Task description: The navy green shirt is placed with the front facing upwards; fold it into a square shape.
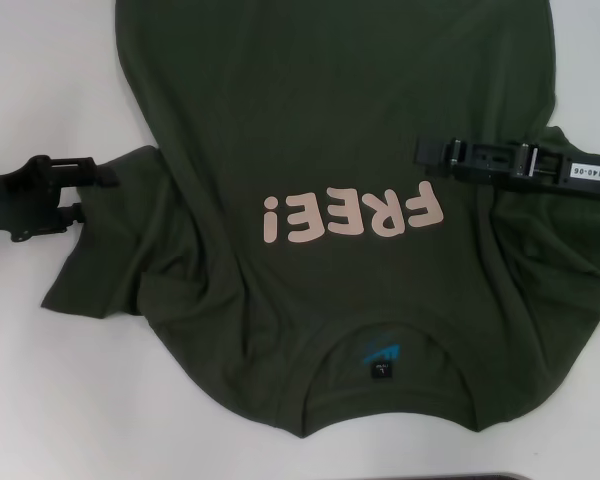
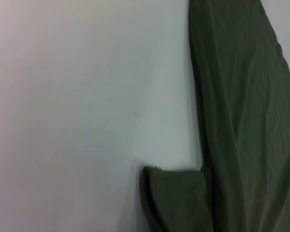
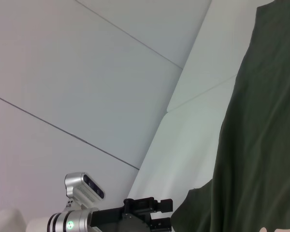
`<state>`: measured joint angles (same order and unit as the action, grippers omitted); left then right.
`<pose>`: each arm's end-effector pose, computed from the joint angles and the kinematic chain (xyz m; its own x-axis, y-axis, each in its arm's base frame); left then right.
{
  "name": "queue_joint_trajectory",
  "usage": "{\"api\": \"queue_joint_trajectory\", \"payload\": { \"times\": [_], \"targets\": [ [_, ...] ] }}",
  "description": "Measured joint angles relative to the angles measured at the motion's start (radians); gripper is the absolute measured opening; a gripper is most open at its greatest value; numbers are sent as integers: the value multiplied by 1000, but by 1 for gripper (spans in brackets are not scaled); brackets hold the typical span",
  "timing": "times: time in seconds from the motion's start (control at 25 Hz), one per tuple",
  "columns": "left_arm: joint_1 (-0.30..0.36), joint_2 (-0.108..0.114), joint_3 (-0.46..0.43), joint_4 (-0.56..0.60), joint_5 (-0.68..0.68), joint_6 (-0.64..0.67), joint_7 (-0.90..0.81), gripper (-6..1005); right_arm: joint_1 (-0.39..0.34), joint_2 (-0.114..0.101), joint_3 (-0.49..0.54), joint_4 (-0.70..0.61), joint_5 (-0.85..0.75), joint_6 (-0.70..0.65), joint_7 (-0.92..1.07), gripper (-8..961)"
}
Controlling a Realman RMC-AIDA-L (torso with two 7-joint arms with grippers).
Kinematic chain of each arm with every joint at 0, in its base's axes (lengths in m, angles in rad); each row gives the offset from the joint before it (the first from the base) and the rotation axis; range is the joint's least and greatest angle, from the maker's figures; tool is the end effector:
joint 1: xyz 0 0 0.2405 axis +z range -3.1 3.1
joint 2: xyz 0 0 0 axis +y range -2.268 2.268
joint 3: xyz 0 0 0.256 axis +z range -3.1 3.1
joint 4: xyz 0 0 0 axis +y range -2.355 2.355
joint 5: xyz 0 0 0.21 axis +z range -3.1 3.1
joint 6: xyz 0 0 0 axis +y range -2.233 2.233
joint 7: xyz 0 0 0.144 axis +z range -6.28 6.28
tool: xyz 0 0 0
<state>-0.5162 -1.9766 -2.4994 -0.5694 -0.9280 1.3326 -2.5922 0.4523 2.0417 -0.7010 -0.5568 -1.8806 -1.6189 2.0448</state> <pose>-0.3363 0.3359 0.0236 -0.2158 0.8825 0.4179 0.9752 0.1728 0.1386 0.2823 0.3038 0.0046 0.1917 -0.8396 -0.5082 -0.8559 -0.3965 0.3321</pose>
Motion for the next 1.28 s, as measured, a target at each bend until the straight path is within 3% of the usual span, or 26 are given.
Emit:
{"api": "queue_joint_trajectory", "payload": {
  "times": [0.6, 0.88, 1.28],
  "targets": [
    [-17, -2, 46, 0, 0, 4, -4, 625, -5, -3, 0, 0, 5, 0, 0, 853],
    [-38, 18, 115, -6, 0, 36, 8, 592, -4, -4, 2, 0, 6, 1, 0, 852],
    [-48, 25, 130, -17, 1, 51, 2, 177, -7, -6, 13, 0, 6, 0, 0, 853]
  ]
}}
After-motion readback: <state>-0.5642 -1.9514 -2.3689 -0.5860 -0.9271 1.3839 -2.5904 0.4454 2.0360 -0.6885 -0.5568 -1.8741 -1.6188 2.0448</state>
